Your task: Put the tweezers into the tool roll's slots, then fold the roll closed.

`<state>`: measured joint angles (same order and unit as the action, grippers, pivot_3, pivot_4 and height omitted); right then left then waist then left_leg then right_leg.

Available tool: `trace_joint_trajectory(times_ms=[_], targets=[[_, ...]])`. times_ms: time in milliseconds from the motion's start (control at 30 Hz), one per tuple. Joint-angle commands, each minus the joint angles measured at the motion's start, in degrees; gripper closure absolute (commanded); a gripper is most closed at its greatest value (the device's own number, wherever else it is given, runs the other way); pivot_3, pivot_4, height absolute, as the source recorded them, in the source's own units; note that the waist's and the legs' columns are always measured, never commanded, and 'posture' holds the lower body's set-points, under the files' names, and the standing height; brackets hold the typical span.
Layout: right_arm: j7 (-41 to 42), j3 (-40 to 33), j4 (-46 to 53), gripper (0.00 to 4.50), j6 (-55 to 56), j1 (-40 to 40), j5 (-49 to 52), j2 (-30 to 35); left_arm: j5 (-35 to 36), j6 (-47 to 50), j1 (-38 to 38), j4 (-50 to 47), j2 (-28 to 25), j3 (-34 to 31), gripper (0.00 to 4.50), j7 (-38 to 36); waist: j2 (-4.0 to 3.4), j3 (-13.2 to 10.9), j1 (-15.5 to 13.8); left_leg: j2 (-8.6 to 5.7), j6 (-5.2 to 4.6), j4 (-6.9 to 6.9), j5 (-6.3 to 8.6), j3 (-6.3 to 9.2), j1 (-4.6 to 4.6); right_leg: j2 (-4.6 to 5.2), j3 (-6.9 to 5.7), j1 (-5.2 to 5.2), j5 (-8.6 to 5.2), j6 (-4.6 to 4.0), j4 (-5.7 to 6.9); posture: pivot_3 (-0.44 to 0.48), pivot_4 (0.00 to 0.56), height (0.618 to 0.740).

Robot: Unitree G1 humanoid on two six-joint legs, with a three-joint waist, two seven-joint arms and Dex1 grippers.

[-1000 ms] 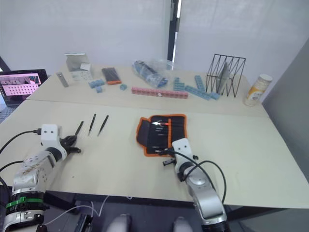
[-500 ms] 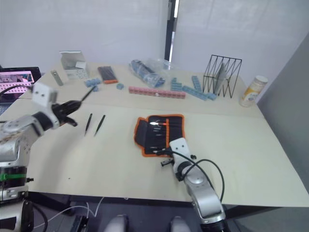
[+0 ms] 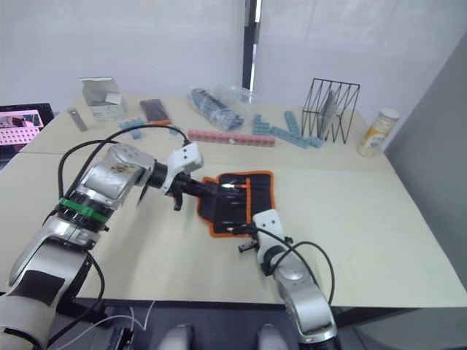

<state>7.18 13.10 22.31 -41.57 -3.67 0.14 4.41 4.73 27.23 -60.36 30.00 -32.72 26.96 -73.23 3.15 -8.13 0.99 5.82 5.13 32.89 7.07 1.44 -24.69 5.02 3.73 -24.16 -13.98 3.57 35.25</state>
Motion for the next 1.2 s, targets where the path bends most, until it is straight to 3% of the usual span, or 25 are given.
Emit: trace_joint_trajectory(times_ms=[33,267,533,1200], targets=[[-1.01,0.96,-4.93,4.50,-6.20,4.17,-0.59,0.06,-3.85,-4.94,-3.68,5.77,1.96,0.91,4.44,-1.44,0.00,0.00,-0.07,0.00,-0.03,0.01,-0.02,0.00,-0.02,0.00,0.00,0.00,0.00,0.00,0.00,0.000,0.150,0.740],[-2.57,1.51,-4.36,4.50,-6.18,4.54,-0.60,-1.12,-8.29,-12.24,-6.07,13.59,6.13,0.33,4.44,-1.34,0.01,0.00,-0.14,0.00,-0.05,0.01,-0.03,0.02,-0.06,-0.02,0.01,-0.01,0.00,0.00,0.00,0.000,0.150,0.740],[-3.03,1.57,-3.26,4.50,-6.32,5.47,-0.60,-1.05,-10.10,-14.79,-5.55,15.13,8.38,-0.52,4.44,-2.96,0.01,0.00,-0.23,0.00,-0.25,0.02,-0.15,0.06,-0.06,-0.06,0.04,0.00,-0.02,0.04,0.10,0.000,0.150,0.740],[-4.15,1.67,-1.60,4.50,-7.60,5.77,-0.76,-1.75,-16.52,-28.58,-9.09,29.21,19.81,-1.98,4.44,4.27,0.02,0.01,-1.73,-0.03,-0.33,0.30,-0.21,0.10,-0.10,-0.07,0.06,0.13,-0.03,0.05,0.10,0.000,0.150,0.740]])
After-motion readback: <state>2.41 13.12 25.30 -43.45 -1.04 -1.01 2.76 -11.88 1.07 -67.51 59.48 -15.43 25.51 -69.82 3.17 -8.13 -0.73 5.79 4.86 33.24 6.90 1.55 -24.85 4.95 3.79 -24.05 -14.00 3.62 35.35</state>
